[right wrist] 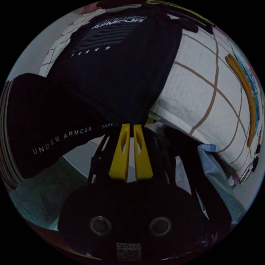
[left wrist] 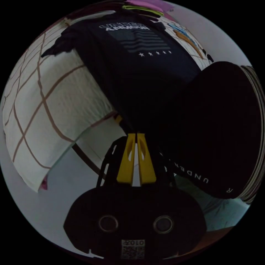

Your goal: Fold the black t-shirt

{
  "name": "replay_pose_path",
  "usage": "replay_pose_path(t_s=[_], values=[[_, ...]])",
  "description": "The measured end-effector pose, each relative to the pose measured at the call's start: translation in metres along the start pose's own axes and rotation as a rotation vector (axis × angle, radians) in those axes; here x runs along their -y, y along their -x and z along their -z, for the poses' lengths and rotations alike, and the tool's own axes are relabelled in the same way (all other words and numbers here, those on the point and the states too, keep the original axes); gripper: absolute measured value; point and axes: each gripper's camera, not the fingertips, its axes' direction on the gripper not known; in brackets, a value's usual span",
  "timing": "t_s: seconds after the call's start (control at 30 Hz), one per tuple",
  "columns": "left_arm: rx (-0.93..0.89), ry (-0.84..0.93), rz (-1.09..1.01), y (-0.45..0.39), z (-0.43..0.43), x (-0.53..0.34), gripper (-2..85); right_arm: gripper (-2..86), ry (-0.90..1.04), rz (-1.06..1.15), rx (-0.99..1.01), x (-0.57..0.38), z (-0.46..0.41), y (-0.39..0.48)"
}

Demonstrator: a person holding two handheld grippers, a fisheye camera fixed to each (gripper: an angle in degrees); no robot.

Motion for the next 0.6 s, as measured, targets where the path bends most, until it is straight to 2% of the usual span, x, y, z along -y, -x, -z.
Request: replay_pose_path(t_s=[0.17, 0.37, 0.6], values=[[-0.027, 0.010, 0.026, 0.002, -0.005, 0.000, -0.1, 4.0, -0.009, -0.036, 0.054, -0.004, -0.009, 0.001], [0.039, 0.035, 0.019, 0.008, -0.013, 0.020, -0.2, 3.5, 0.017, -0.039, 0.044, 0.003, -0.020, 0.011], [0.032, 0.061, 0.089, 0.009, -0.037, 0.026, -0.2, 3.1, 0.048, -0.058, 0.023, 0.006, -0.038, 0.037]])
